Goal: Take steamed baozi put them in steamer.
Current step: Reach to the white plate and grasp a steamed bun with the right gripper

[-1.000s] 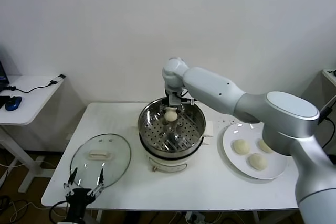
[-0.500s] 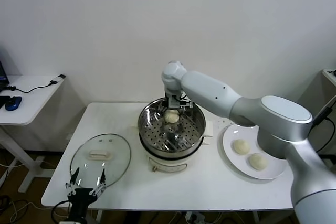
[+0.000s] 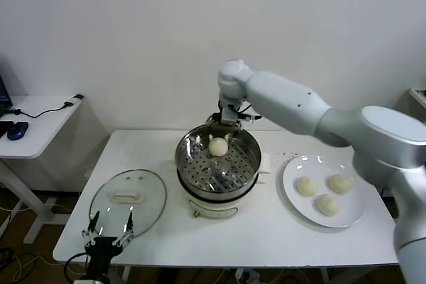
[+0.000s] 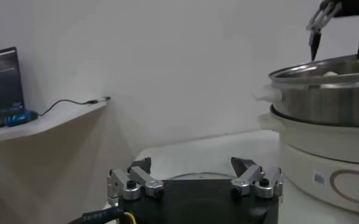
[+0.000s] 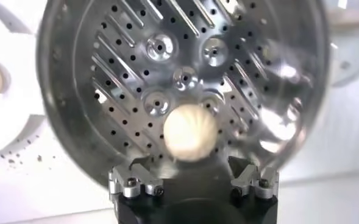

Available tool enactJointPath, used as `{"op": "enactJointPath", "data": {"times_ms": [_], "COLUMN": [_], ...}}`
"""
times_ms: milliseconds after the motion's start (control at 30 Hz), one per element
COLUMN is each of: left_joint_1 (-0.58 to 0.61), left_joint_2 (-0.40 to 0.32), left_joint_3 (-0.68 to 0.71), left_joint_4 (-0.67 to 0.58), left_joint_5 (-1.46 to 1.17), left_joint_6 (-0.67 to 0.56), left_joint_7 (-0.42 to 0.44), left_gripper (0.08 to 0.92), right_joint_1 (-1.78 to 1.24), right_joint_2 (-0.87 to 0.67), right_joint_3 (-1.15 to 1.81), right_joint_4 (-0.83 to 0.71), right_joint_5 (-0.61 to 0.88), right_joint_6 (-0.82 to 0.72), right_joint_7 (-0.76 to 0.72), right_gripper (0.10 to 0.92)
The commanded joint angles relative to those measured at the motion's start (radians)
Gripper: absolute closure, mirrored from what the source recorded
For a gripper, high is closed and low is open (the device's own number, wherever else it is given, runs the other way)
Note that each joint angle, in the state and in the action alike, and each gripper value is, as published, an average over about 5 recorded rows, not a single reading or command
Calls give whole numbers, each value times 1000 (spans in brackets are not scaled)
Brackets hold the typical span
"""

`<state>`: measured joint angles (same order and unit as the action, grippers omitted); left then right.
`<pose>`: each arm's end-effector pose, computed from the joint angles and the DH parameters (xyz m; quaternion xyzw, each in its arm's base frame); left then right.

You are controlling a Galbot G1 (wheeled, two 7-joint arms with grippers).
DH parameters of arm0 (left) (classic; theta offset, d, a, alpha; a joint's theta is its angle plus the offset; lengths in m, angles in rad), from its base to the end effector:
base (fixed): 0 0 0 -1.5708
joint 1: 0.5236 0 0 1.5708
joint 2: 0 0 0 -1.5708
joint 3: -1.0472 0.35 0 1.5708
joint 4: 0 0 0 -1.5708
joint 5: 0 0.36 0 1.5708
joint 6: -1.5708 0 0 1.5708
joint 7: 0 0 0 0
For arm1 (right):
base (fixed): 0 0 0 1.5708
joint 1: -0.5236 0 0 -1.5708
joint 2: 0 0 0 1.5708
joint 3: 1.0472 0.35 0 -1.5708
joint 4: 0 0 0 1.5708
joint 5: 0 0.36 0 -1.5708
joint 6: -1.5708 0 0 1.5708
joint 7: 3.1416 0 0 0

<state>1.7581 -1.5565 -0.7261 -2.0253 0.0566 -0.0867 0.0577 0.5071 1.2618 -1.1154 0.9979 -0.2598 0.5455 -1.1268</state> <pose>0.1155 0.0678 -0.3515 0.0444 -0.9910 -0.0902 0.0885 0.6107 0.1217 -0.0307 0.6081 -0.1672 0.7755 0.0282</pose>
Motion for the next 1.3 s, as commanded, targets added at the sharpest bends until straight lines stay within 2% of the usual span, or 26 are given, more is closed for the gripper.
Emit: {"op": "enactJointPath", "data": {"times_ms": [33, 167, 300, 433, 567, 900, 1300], "left_joint_1": [5, 15, 20, 19, 18, 23, 10], "left_joint_2": [2, 7, 10, 8, 7, 6, 1], "left_joint_3": [1, -3, -2, 1, 0, -5, 3], "left_joint_4": [-6, -6, -5, -5, -4, 5, 15], "left_joint_5": [1, -6, -12, -7, -1, 4, 20], "left_joint_6": [-2, -7, -8, -7, -6, -3, 2], "left_joint_7": [0, 0, 1, 1, 3, 4, 3], "left_gripper": [177, 177, 177, 177, 177, 177, 177], "right_joint_1": [243, 229, 150, 128, 47, -291, -476], "right_joint_2": [-318, -457, -556, -591, -601, -595, -507], "right_joint_3": [-243, -262, -248, -333, -347, -51, 164], "right_joint_4": [189, 223, 219, 227, 218, 94, -35], "right_joint_5": [571, 814, 843, 797, 689, 429, 350], "right_joint_6": [-541, -797, -855, -836, -819, -808, -794], "right_joint_7": [91, 86, 65, 12, 2, 13, 50], "right_gripper": [203, 203, 203, 203, 203, 203, 203]}}
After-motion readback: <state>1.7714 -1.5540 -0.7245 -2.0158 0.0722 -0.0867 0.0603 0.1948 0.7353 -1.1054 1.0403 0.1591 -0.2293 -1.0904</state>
